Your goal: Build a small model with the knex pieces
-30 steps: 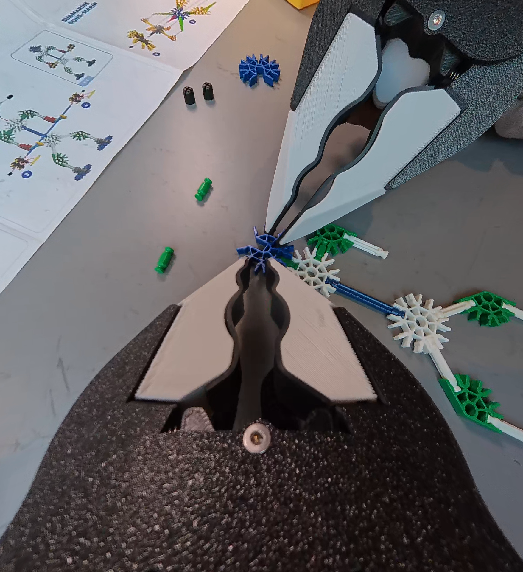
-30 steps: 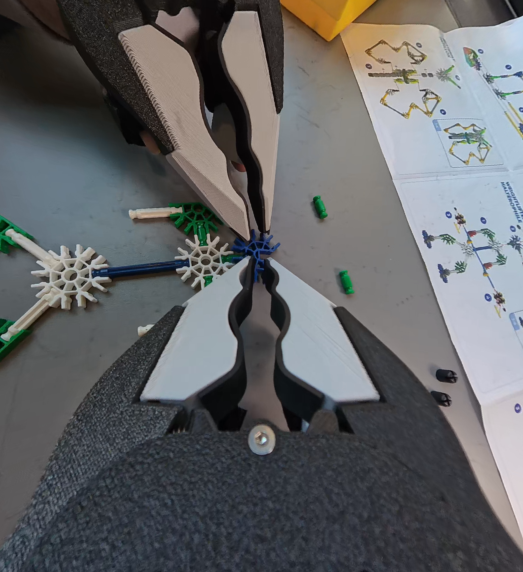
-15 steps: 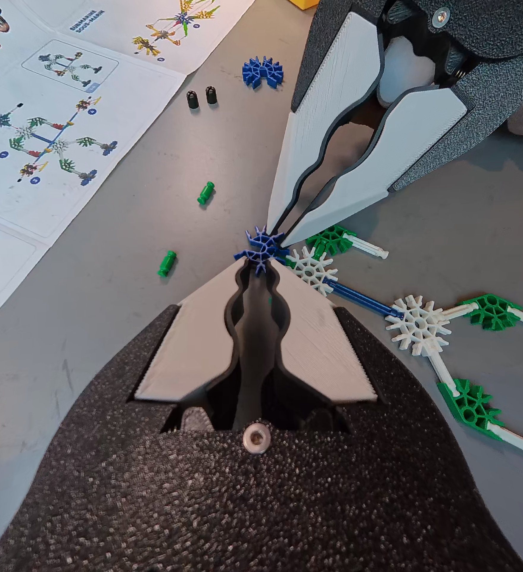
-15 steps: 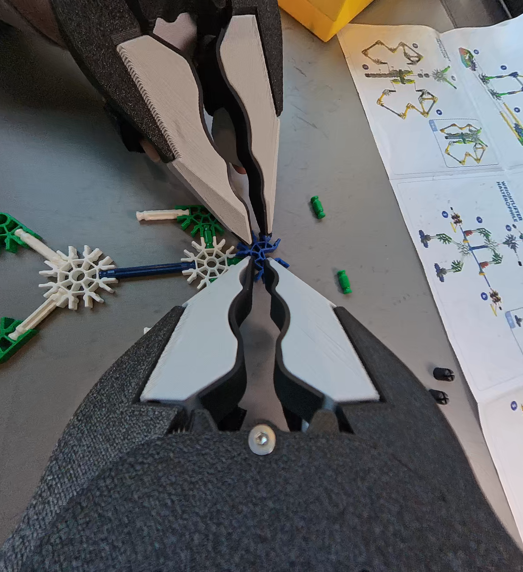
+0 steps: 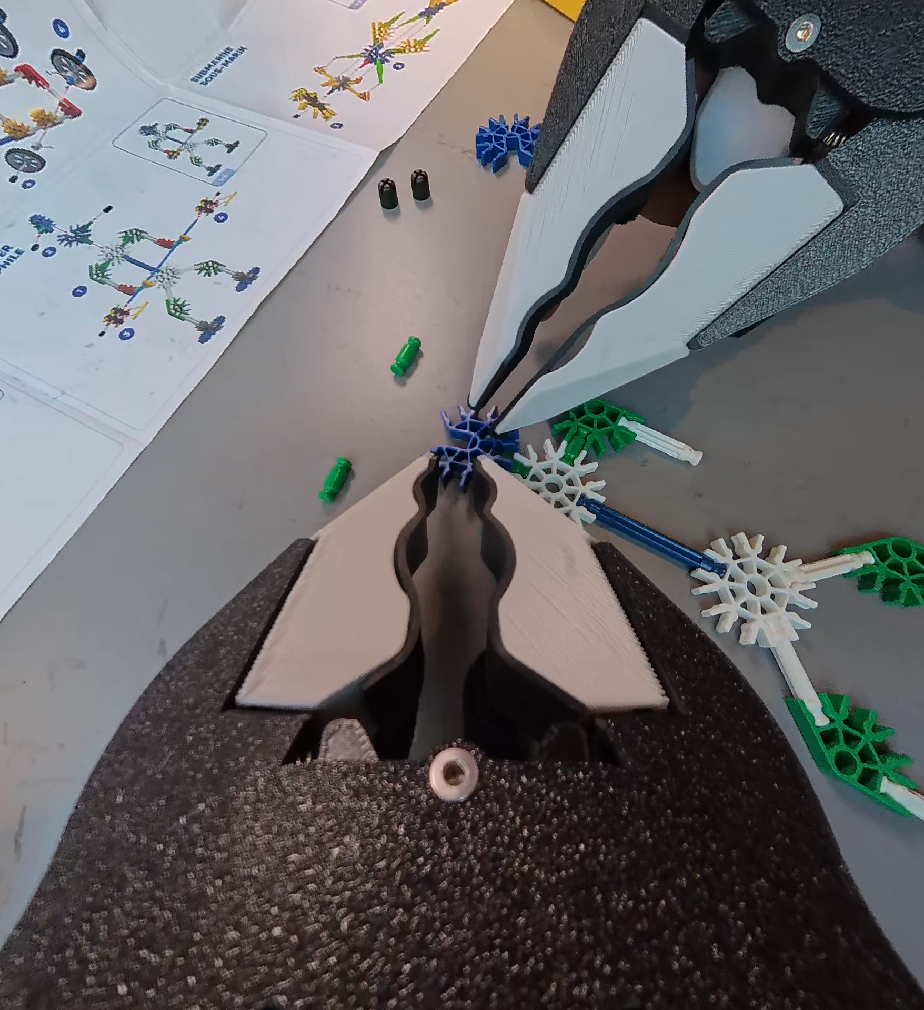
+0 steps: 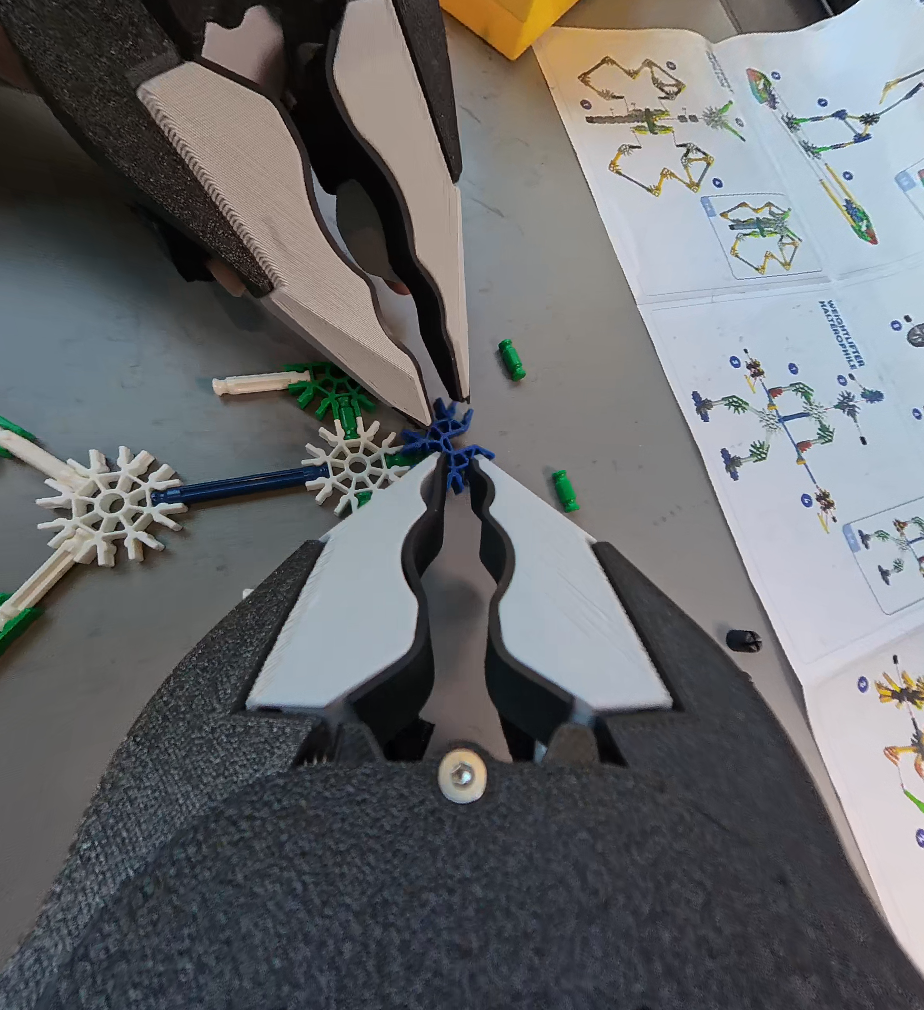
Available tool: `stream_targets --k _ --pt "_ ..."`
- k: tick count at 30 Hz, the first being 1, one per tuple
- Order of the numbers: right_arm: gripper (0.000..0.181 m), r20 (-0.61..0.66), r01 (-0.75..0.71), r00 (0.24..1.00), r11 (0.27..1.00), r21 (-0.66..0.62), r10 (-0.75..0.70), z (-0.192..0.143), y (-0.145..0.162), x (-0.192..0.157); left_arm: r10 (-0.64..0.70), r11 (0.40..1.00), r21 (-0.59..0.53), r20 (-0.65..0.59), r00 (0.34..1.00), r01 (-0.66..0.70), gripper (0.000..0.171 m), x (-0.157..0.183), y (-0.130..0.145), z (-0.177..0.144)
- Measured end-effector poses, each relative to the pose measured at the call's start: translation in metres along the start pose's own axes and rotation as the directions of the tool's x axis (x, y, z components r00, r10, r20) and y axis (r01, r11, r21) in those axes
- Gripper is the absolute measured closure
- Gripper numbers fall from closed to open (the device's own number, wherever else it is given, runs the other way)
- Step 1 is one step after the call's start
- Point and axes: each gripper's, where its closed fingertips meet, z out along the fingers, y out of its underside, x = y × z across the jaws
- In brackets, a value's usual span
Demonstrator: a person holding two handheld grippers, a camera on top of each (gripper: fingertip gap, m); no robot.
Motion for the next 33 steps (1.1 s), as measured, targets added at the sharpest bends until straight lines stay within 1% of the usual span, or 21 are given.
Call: stream_targets --k 2,4,6,8,9,11,16,19,24,26,33 --pt "0.175 -0.005 0.001 1.000 1.000 0.009 -0.001 -0.002 0.000 0.001 0.009 1.000 0.006 0.010 1.000 -0.009 0.161 -0.001 -0.001 -0.004" --pt "0.175 0.010 0.005 1.000 1.000 0.031 -0.005 -0.006 -0.003 -0.001 0.010 1.000 0.011 -0.009 1.000 -0.009 0.161 0.001 -0.002 -0.010" --pt "0.173 0.030 0.020 0.999 0.999 0.044 -0.021 -0.009 -0.004 -0.006 -0.001 1.000 -0.007 -0.070 0.998 0.000 0.161 0.010 0.001 -0.013" --pt "0.171 0.042 0.033 0.998 0.998 0.044 -0.035 -0.009 -0.004 -0.009 -0.022 0.998 -0.065 -0.159 0.987 0.012 0.157 0.024 0.013 -0.012" --pt "0.168 0.044 0.036 0.998 0.999 0.036 -0.038 -0.008 -0.003 -0.010 -0.034 0.997 -0.076 -0.191 0.981 0.020 0.154 0.029 0.016 -0.011" --pt "0.157 0.035 0.033 0.999 0.999 0.025 -0.034 -0.004 -0.002 -0.009 -0.052 0.997 -0.074 -0.229 0.972 0.035 0.153 0.035 0.016 -0.011" --pt "0.154 0.063 -0.005 0.998 1.000 0.022 0.004 -0.003 0.000 -0.009 -0.039 0.997 -0.075 -0.248 0.968 0.021 0.154 0.039 0.017 -0.010" --pt "0.159 0.089 -0.023 0.996 1.000 0.018 0.021 -0.003 0.000 -0.013 -0.024 0.997 -0.074 -0.249 0.968 0.006 0.154 0.041 0.017 -0.011" --pt "0.160 0.095 -0.065 0.993 0.998 0.016 0.064 -0.004 0.000 -0.013 -0.009 0.997 -0.075 -0.261 0.965 -0.011 0.154 0.044 0.018 -0.013" --pt "0.161 0.085 -0.073 0.994 0.997 0.007 0.072 -0.004 0.002 -0.011 -0.009 0.997 -0.077 -0.279 0.960 -0.013 0.154 0.048 0.019 -0.014" --pt "0.161 0.128 -0.072 0.989 0.997 -0.005 0.072 -0.004 0.003 -0.019 -0.022 0.997 -0.081 -0.269 0.963 0.001 0.154 0.048 0.019 -0.014"
